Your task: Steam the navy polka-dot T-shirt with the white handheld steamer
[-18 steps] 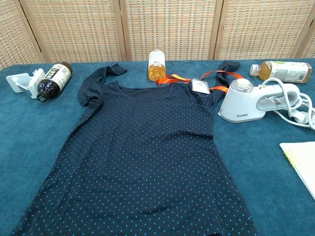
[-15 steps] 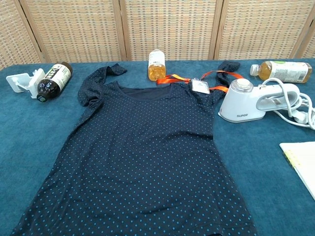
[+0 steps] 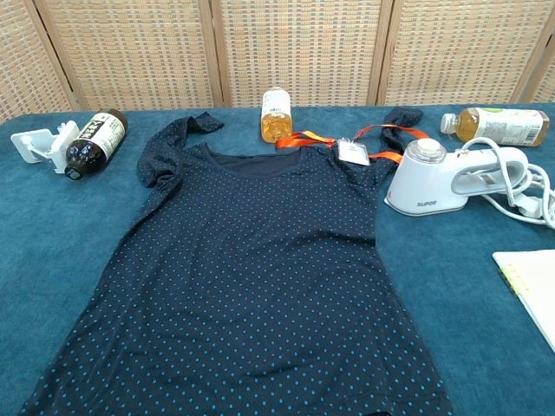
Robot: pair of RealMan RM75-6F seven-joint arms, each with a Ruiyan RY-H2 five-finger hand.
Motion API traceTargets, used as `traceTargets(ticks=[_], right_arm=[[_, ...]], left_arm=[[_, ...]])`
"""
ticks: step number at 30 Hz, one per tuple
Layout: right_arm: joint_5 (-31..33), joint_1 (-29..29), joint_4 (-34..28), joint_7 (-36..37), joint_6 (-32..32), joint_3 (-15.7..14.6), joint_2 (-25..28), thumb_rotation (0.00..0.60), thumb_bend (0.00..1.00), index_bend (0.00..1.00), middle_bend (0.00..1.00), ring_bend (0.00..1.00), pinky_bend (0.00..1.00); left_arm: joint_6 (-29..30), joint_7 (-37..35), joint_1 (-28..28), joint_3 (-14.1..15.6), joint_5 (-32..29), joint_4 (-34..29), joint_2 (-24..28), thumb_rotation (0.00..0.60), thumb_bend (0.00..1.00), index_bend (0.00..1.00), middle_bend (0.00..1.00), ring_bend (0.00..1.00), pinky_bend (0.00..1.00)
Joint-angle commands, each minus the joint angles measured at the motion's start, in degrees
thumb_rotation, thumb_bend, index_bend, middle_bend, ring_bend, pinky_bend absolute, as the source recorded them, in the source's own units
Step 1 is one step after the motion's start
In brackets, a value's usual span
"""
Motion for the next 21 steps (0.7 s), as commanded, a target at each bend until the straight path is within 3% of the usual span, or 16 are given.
traceTargets(ticks=[1, 3, 5, 11, 15, 21], right_arm=[[3.2, 7.56, 3.77, 0.35, -9.46, 3.35, -2.01, 0.6, 0.21, 0.0, 0.0, 0.0, 0.0], [4.68, 10.32, 5.41, -0.66, -12.78, 4.56, -3.45, 0.6, 0.34, 0.0, 0.0, 0.0, 0.0], [6.23, 13.39, 7.69, -2.01, -16.42, 5.64, -5.3, 0.6, 0.37, 0.0, 0.0, 0.0, 0.0], [8.79, 19.33, 15.02, -5.08, -22.55, 7.1, -10.63, 0.6, 0.41, 0.0, 0.0, 0.0, 0.0], [10.09, 22.15, 20.99, -5.44, -25.26, 7.09, -14.79, 0.6, 0.48, 0.0, 0.0, 0.0, 0.0], [10.52, 25.2, 26.96, -4.86, -27.75, 6.5, -19.1, 0.6, 0.48, 0.0, 0.0, 0.0, 0.0]], left_arm=[[-0.63, 0.63, -0.42, -0.45, -0.7, 0.09, -0.37, 0.6, 0.0, 0.0, 0.0, 0.0, 0.0], [-1.2, 1.01, -0.66, -0.71, -1.37, 0.22, -0.64, 0.6, 0.0, 0.0, 0.0, 0.0, 0.0], [-2.15, 1.41, -1.0, -1.01, -2.43, 0.28, -0.91, 0.6, 0.0, 0.0, 0.0, 0.0, 0.0], [-3.99, 2.8, -1.72, -1.55, -4.33, 0.25, -1.46, 0.6, 0.0, 0.0, 0.0, 0.0, 0.0], [-4.61, 3.77, -1.99, -1.89, -5.37, 0.2, -1.88, 0.6, 0.0, 0.0, 0.0, 0.0, 0.0], [-5.21, 4.32, -2.27, -2.22, -6.37, 0.01, -2.02, 0.6, 0.0, 0.0, 0.0, 0.0, 0.0]])
